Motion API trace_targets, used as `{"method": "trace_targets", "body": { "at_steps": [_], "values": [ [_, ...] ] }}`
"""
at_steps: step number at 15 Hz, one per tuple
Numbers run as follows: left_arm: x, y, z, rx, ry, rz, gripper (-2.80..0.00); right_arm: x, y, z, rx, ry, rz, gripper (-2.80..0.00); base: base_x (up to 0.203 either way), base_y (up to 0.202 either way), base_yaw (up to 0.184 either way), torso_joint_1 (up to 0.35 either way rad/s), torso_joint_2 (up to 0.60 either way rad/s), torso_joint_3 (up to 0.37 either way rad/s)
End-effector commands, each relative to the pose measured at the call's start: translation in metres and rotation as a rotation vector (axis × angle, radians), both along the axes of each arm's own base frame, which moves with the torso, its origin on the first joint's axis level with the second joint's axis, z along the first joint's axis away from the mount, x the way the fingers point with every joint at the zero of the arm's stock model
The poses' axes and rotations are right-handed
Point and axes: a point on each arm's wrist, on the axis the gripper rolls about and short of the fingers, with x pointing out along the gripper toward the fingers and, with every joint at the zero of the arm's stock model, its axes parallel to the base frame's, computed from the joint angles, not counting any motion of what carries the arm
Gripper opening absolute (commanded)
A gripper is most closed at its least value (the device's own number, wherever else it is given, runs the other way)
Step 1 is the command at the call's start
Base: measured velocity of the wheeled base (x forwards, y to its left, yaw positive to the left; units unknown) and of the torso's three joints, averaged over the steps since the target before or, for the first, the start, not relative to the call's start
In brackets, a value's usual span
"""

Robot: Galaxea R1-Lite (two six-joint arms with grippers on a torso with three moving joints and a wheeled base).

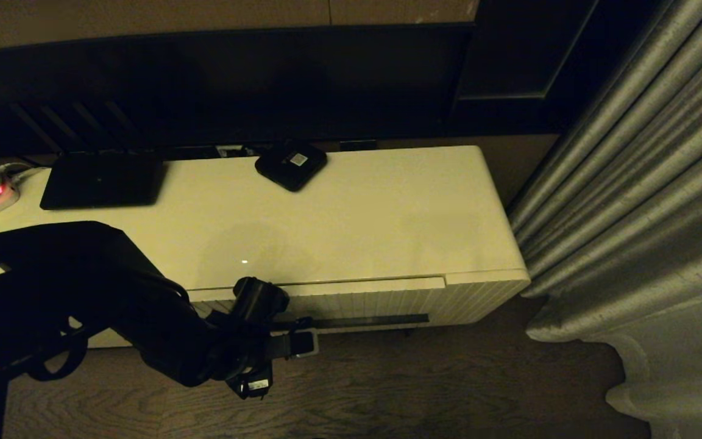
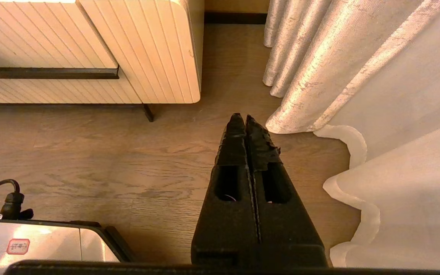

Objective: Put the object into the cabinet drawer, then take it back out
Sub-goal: Open the drawer

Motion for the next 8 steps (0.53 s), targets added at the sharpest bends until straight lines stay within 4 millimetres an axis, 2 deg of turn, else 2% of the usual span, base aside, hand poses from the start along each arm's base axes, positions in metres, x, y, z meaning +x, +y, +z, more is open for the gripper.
{"method": "trace_targets", "body": {
  "at_steps": [1,8],
  "values": [
    [0.0009,-0.0003,-0.0015,0.004,-0.002,-0.003,0.00,0.0001,0.0000,0.0001,0.000,0.000,0.001,-2.80,0.000,0.000,0.000,0.000,0.00,0.000],
    [-0.0018,0.0005,-0.0023,-0.002,-0.009,-0.006,0.00,0.0001,0.0000,0.0001,0.000,0.000,0.001,-2.80,0.000,0.000,0.000,0.000,0.00,0.000]
  ]
}}
